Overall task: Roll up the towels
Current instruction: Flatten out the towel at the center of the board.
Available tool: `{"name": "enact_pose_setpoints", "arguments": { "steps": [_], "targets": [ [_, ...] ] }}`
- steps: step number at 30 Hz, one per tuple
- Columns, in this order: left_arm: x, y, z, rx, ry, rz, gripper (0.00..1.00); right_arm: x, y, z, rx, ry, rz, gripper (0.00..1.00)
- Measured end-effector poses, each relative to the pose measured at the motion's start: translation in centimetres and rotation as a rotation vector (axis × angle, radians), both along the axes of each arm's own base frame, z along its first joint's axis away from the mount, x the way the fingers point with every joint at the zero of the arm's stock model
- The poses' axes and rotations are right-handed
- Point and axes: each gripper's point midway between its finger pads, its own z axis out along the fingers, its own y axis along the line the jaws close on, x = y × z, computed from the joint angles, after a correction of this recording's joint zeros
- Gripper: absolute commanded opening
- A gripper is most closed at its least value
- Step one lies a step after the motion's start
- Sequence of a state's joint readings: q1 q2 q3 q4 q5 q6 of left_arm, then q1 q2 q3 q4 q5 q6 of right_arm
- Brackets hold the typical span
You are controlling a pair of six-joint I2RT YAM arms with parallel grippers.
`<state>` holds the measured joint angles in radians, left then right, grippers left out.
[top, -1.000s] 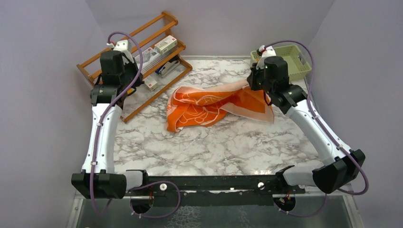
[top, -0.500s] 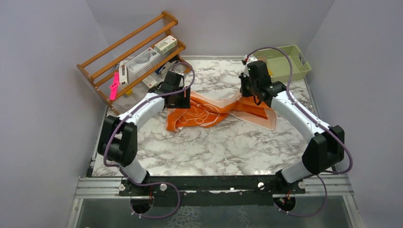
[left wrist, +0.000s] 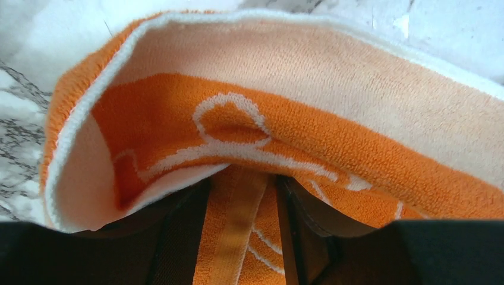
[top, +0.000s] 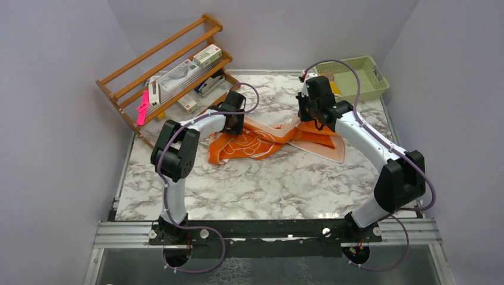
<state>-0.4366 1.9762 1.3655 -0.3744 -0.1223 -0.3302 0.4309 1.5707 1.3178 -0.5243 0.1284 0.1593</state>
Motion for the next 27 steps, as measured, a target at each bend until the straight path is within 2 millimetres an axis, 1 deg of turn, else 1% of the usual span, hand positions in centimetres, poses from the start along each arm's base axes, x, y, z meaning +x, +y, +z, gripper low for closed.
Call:
{"name": "enact_pose_setpoints", "arguments": {
  "steps": [1, 3, 5, 7, 9, 11, 17, 20, 21, 23, 25, 27],
  "targets": [
    [-0.1, 0.2, -0.5, 0.018, 0.007, 0.002, 0.47, 0.0, 0.1, 0.0, 0.002, 0.0, 0.002, 0.01],
    [0.2, 0.5, -0.6, 0.041, -0.006, 0.008, 0.45, 0.0, 0.1, 0.0, 0.005, 0.001, 0.005, 0.01],
    [0.3, 0.7, -0.7, 0.058, -0.011, 0.014, 0.4, 0.0, 0.2, 0.0, 0.007, 0.002, 0.009, 0.01],
    [0.7, 0.9, -0.6, 0.075, -0.023, 0.019, 0.31, 0.0, 0.2, -0.1, 0.008, 0.004, 0.011, 0.01],
    [1.1, 0.9, -0.6, 0.086, -0.034, 0.019, 0.2, 0.0, 0.2, -0.1, 0.007, 0.003, 0.012, 0.01],
    [1.3, 1.1, -0.6, 0.096, -0.045, 0.018, 0.0, 0.0, 0.2, -0.1, 0.004, 0.003, 0.014, 0.01],
    [1.3, 1.7, -0.6, 0.104, -0.048, 0.022, 0.0, 0.0, 0.1, -0.1, 0.003, 0.003, 0.011, 0.01],
    [0.1, 3.6, -0.2, 0.114, -0.029, 0.047, 0.0, 0.2, -0.4, 0.0, 0.003, 0.002, -0.002, 0.01],
    [-0.2, 4.4, 0.1, 0.115, -0.023, 0.06, 0.0, 0.3, -0.7, 0.0, 0.005, 0.002, -0.009, 0.01],
    [-0.8, 6.3, 1.4, 0.111, -0.026, 0.098, 0.0, 0.5, -1.1, 0.1, 0.01, 0.0, -0.026, 0.01],
    [-1.0, 8.5, 4.0, 0.078, -0.058, 0.149, 0.0, 0.7, -1.6, 0.4, 0.015, -0.004, -0.04, 0.01],
    [-0.7, 10.8, 7.6, 0.032, -0.124, 0.209, 0.0, 0.7, -1.7, 0.8, 0.02, -0.009, -0.049, 0.01]
  ]
}}
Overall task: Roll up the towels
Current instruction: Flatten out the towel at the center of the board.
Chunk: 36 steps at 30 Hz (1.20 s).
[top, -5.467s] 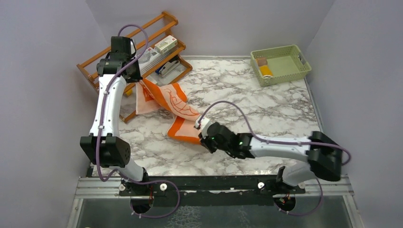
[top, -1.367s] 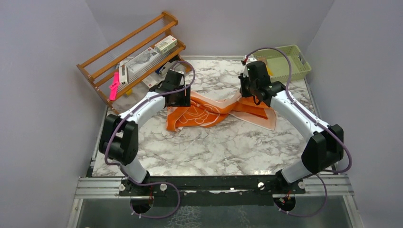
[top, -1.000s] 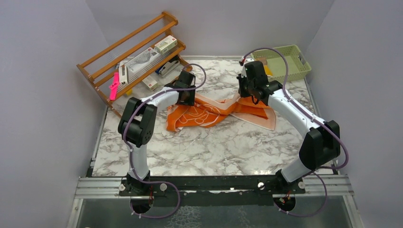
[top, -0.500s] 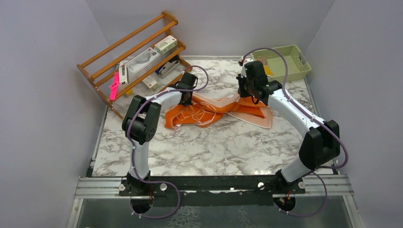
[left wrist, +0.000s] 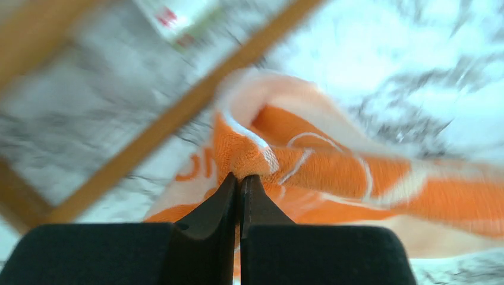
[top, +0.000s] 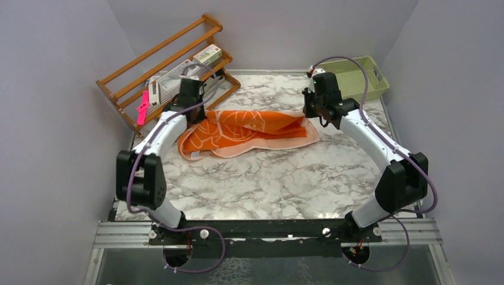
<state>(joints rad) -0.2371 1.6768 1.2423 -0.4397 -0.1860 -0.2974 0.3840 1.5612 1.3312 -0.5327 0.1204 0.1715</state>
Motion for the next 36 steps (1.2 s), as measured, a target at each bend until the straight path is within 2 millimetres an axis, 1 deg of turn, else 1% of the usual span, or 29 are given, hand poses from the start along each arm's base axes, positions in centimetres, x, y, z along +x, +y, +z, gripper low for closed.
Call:
{"name": "enact_pose_setpoints", "arguments": {
  "steps": [2, 3, 4, 5, 6, 7, 8, 11, 12, 13, 15, 17, 19, 20, 22, 24, 25, 26, 27, 28, 29, 30, 31, 32, 33, 35, 36],
  "targets": [
    [0.3, 2.4, 4.9, -0.042, -0.116, 0.056, 0.0, 0.1, 0.0, 0.9, 0.008, -0.013, -0.003, 0.01],
    [0.4, 3.2, 6.7, -0.051, -0.161, 0.073, 0.0, 0.2, 0.1, 1.5, 0.015, -0.023, -0.005, 0.01],
    [0.3, 3.7, 9.1, -0.062, -0.217, 0.082, 0.0, 0.2, 0.3, 2.4, 0.023, -0.041, 0.0, 0.01],
    [0.2, 3.8, 11.4, -0.073, -0.272, 0.078, 0.0, 0.2, 0.5, 3.4, 0.031, -0.06, 0.004, 0.01],
    [0.0, 3.7, 13.1, -0.08, -0.311, 0.063, 0.0, 0.1, 0.5, 4.5, 0.04, -0.082, 0.004, 0.01],
    [-0.4, 3.6, 15.8, -0.092, -0.377, 0.055, 0.0, 0.0, 0.4, 5.8, 0.049, -0.106, 0.002, 0.01],
    [-0.7, 3.3, 17.4, -0.1, -0.415, 0.042, 0.0, -0.2, 0.2, 7.1, 0.058, -0.132, 0.0, 0.01],
    [-3.0, 3.1, 22.9, -0.138, -0.547, 0.013, 0.0, -1.3, -0.3, 11.9, 0.101, -0.232, -0.002, 0.01],
    [-4.2, 3.1, 24.6, -0.152, -0.592, 0.006, 0.0, -1.9, -0.5, 13.6, 0.121, -0.27, -0.001, 0.01],
    [-5.2, 3.1, 25.7, -0.162, -0.619, 0.001, 0.0, -2.6, -0.7, 15.3, 0.143, -0.308, 0.0, 0.01],
    [-8.6, 3.1, 29.0, -0.209, -0.71, -0.005, 0.0, -4.8, -1.2, 18.7, 0.193, -0.384, 0.011, 0.01],
    [-12.3, 3.2, 31.8, -0.265, -0.805, -0.008, 0.0, -7.4, -1.7, 21.8, 0.248, -0.458, 0.034, 0.01],
    [-16.1, 3.3, 33.6, -0.321, -0.886, -0.012, 0.0, -10.3, -2.0, 24.6, 0.298, -0.527, 0.07, 0.01],
    [-17.6, 3.3, 34.2, -0.342, -0.915, -0.017, 0.0, -12.0, -2.2, 26.0, 0.325, -0.565, 0.096, 0.01],
    [-21.5, 3.4, 35.5, -0.394, -0.983, -0.03, 0.0, -14.9, -2.6, 28.0, 0.366, -0.628, 0.137, 0.01],
    [-24.7, 3.5, 36.4, -0.433, -1.044, -0.046, 0.0, -17.5, -3.0, 29.0, 0.398, -0.674, 0.173, 0.01],
    [-25.9, 3.7, 36.7, -0.437, -1.065, -0.047, 0.0, -18.6, -3.4, 29.3, 0.406, -0.694, 0.18, 0.01],
    [-26.5, 4.0, 36.7, -0.434, -1.072, -0.037, 0.0, -19.5, -4.0, 29.5, 0.407, -0.714, 0.173, 0.01],
    [-26.8, 4.2, 36.8, -0.428, -1.074, -0.027, 0.0, -20.2, -4.6, 29.7, 0.406, -0.731, 0.157, 0.01],
    [-26.6, 4.2, 36.6, -0.426, -1.065, -0.028, 0.0, -20.5, -4.9, 29.8, 0.405, -0.735, 0.149, 0.01],
    [-26.2, 4.0, 36.1, -0.423, -1.038, -0.035, 0.0, -20.5, -5.0, 29.6, 0.402, -0.731, 0.141, 0.01],
    [-25.3, 3.7, 35.1, -0.415, -0.995, -0.035, 0.0, -20.1, -5.0, 29.2, 0.396, -0.717, 0.134, 0.01],
    [-23.9, 3.4, 33.5, -0.408, -0.932, -0.034, 0.0, -19.5, -4.9, 28.3, 0.388, -0.689, 0.122, 0.01],
    [-22.3, 3.0, 31.5, -0.4, -0.86, -0.035, 0.0, -18.4, -4.7, 27.0, 0.375, -0.648, 0.108, 0.01],
    [-20.8, 2.7, 29.4, -0.39, -0.787, -0.029, 0.0, -17.2, -4.3, 25.2, 0.36, -0.595, 0.097, 0.01],
    [-17.3, 2.2, 23.4, -0.359, -0.596, -0.004, 0.0, -14.2, -3.3, 20.6, 0.317, -0.462, 0.068, 0.01],
    [-16.3, 2.2, 20.7, -0.344, -0.516, 0.009, 0.0, -12.6, -2.8, 17.8, 0.291, -0.382, 0.049, 0.01]
  ]
}}
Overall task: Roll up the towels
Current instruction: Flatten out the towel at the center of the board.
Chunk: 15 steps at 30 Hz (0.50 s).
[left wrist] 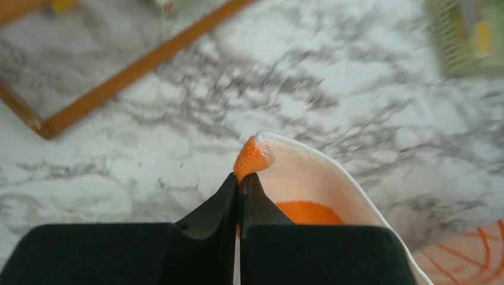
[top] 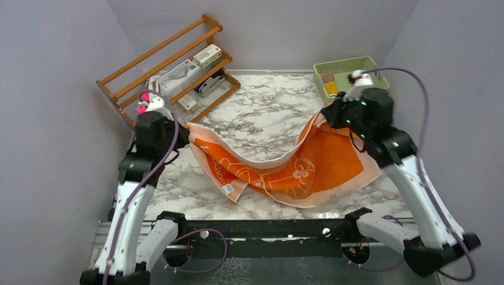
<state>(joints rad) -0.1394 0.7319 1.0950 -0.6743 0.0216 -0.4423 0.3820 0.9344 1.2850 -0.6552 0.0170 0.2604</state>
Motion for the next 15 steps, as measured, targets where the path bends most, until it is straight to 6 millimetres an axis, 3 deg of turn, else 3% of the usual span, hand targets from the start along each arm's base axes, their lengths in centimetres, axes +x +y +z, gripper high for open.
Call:
{"name": "enact_pose_setpoints", "arguments": {
  "steps": [2, 4, 6, 8, 11, 12, 13, 15],
  "targets": [
    [1.8, 0.0, -6.7, 0.034, 0.192, 0.014, 0.0, 3.0, 0.6, -5.8, -0.062, 0.159, -0.033, 0.01],
    [2.4, 0.5, -11.9, 0.069, 0.336, 0.039, 0.0, 5.6, 0.8, -11.4, -0.121, 0.31, -0.061, 0.01],
    [3.3, 1.1, -15.1, 0.108, 0.418, 0.073, 0.0, 8.1, -0.2, -16.3, -0.162, 0.437, -0.108, 0.07],
    [5.4, 1.9, -16.8, 0.155, 0.455, 0.119, 0.0, 10.6, -2.2, -20.1, -0.18, 0.54, -0.175, 0.26],
    [9.3, 3.2, -18.7, 0.214, 0.489, 0.185, 0.0, 15.2, -5.7, -23.4, -0.166, 0.62, -0.28, 0.7],
    [10.7, 3.8, -19.2, 0.23, 0.497, 0.204, 0.08, 16.4, -6.5, -23.8, -0.162, 0.626, -0.304, 0.84],
    [11.9, 4.3, -19.4, 0.24, 0.494, 0.22, 0.23, 17.5, -7.4, -23.8, -0.168, 0.621, -0.325, 0.94],
    [13.8, 5.2, -19.2, 0.257, 0.477, 0.238, 0.47, 18.9, -8.2, -23.2, -0.175, 0.589, -0.34, 0.97]
  ]
}}
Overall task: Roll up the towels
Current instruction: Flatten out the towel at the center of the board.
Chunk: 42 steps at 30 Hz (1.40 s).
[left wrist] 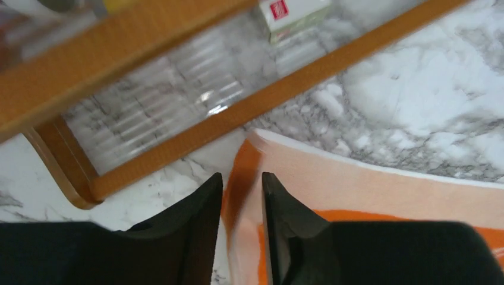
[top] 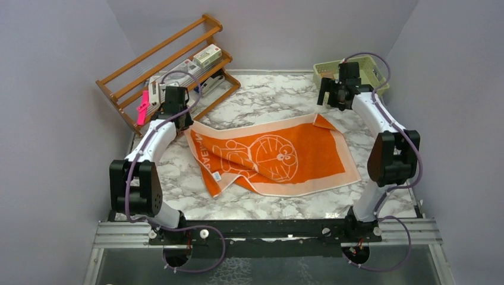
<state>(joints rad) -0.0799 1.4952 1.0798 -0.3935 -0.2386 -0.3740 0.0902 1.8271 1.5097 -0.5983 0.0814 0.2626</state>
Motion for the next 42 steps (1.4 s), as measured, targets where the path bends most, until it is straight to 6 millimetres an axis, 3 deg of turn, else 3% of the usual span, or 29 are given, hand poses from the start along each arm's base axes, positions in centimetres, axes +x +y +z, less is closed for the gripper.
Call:
{"name": "enact_pose_setpoints", "arguments": {
  "steps": [1, 3, 7, 9, 11, 13, 15, 19, 22, 25, 28, 33, 38, 42],
  "targets": [
    [0.7, 0.4, 0.6, 0.005, -0.018, 0.003, 0.57, 0.2, 0.0, 0.8, -0.005, -0.024, 0.002, 0.98],
    [2.0, 0.7, 2.5, 0.001, -0.073, 0.006, 0.62, 0.1, 0.2, 2.7, -0.002, -0.08, 0.007, 0.97],
    [3.2, -0.8, 6.2, -0.079, -0.194, -0.049, 0.5, -2.9, 1.1, 7.0, 0.068, -0.232, 0.017, 0.94],
    [2.3, -2.4, 6.8, -0.144, -0.22, -0.095, 0.47, -5.3, 2.0, 8.6, 0.148, -0.304, 0.031, 0.94],
    [0.6, -4.1, 6.2, -0.211, -0.214, -0.14, 0.42, -7.4, 3.2, 9.1, 0.233, -0.336, 0.054, 0.89],
    [-2.0, -6.1, 4.1, -0.286, -0.17, -0.181, 0.35, -8.2, 4.3, 7.7, 0.295, -0.307, 0.077, 0.84],
    [-4.4, -7.5, 1.5, -0.342, -0.104, -0.2, 0.28, -8.5, 5.2, 5.1, 0.343, -0.238, 0.091, 0.82],
    [-8.9, -8.6, -4.5, -0.425, 0.053, -0.17, 0.1, -10.7, 6.5, -4.3, 0.417, 0.031, 0.064, 0.81],
    [-11.0, -8.7, -7.5, -0.468, 0.136, -0.106, 0.04, -12.7, 6.8, -7.7, 0.451, 0.146, 0.027, 0.8],
    [-11.9, -8.6, -9.2, -0.494, 0.179, -0.043, 0.03, -12.9, 6.4, -8.1, 0.486, 0.161, -0.011, 0.81],
    [-12.5, -8.2, -10.4, -0.502, 0.203, 0.031, 0.0, -12.4, 4.7, -8.3, 0.523, 0.14, -0.074, 0.82],
    [-11.9, -6.7, -10.5, -0.465, 0.21, 0.155, 0.0, -13.1, 1.1, -9.5, 0.643, 0.14, -0.215, 0.82],
    [-12.0, -4.1, -10.4, -0.382, 0.225, 0.272, 0.0, -13.0, -0.1, -9.3, 0.718, 0.129, -0.281, 0.82],
    [-12.7, -2.0, -9.5, -0.317, 0.24, 0.333, 0.03, -13.7, -2.0, -8.8, 0.656, 0.094, -0.383, 0.81]
  ]
}}
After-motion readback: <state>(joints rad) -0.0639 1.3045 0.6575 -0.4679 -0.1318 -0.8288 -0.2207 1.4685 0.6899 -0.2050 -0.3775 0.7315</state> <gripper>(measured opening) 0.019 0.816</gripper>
